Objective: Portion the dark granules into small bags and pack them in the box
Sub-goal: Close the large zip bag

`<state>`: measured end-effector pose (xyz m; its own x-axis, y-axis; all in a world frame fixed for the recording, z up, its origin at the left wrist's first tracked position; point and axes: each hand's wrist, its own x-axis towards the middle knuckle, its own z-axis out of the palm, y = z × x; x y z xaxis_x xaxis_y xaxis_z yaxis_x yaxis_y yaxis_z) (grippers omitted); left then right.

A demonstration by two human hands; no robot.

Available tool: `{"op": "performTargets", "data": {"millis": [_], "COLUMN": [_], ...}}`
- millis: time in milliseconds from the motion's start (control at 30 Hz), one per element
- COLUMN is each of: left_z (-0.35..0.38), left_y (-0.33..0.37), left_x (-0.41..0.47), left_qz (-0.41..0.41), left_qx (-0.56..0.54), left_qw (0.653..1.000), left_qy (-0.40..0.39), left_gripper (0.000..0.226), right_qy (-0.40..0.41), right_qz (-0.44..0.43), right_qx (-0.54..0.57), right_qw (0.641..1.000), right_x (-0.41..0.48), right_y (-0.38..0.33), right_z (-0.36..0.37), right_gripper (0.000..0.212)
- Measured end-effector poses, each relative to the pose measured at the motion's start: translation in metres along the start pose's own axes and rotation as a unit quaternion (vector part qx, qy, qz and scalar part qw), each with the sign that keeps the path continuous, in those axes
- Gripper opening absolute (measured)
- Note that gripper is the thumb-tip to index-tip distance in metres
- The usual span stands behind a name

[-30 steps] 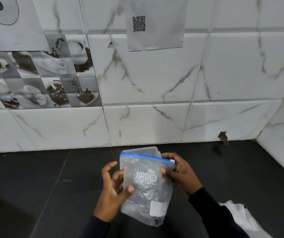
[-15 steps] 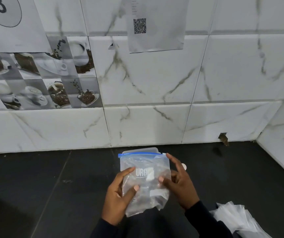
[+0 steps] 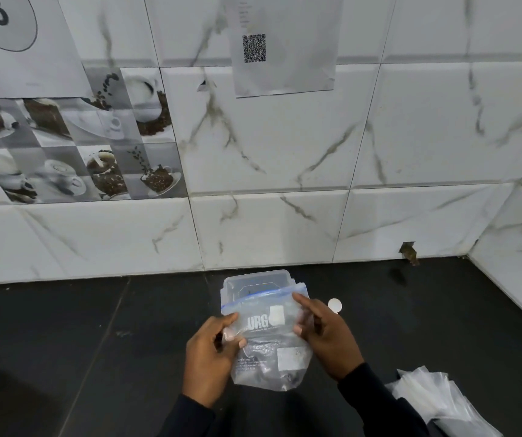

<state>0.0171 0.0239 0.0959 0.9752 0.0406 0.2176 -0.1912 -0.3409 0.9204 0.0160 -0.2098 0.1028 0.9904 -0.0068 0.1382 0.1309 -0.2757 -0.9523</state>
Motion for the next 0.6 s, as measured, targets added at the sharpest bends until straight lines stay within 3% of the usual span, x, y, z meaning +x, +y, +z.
{"op": "performTargets", "data": {"millis": [67,233,333,400,600], "left_z": [0.0,-0.005,0.001,0.011,0.03], "left_y": [-0.001,-0.007,0.001,0.006,0.005], "left_x": [0.001,0.0,-0.007,-0.013,-0.02], "left_qz": [0.026,0.032,0.016,0.023,0.008], "left_qx": [0.05,0.078,0.036,0.04,0.062], "left_qw": [0.998,0.996,0.999,0.999,0.994], "left_qy": [0.017,0.005,-0.023,0.01,0.094], "left_gripper": [0.03,0.015,0.014,0.019,0.014], "right_qy": [0.02,0.054,0.08,0.117,0.19], "right_qz": [0.019,0.062,0.096,0.114,0.064], "right_qx": [-0.02,-0.081,-0.026,-0.013,-0.118], "right_qw": [0.999,0.993,0.992,0.986,0.973], "right_x": [0.001,0.005,0.004,0.002,-0.004], "right_y": [-0.001,0.012,0.017,0.015,0.015], "right_z": [0.002,0.001,0.013,0.026,0.044], "right_gripper": [0.048,0.005,0.01,0.018,0.016]}}
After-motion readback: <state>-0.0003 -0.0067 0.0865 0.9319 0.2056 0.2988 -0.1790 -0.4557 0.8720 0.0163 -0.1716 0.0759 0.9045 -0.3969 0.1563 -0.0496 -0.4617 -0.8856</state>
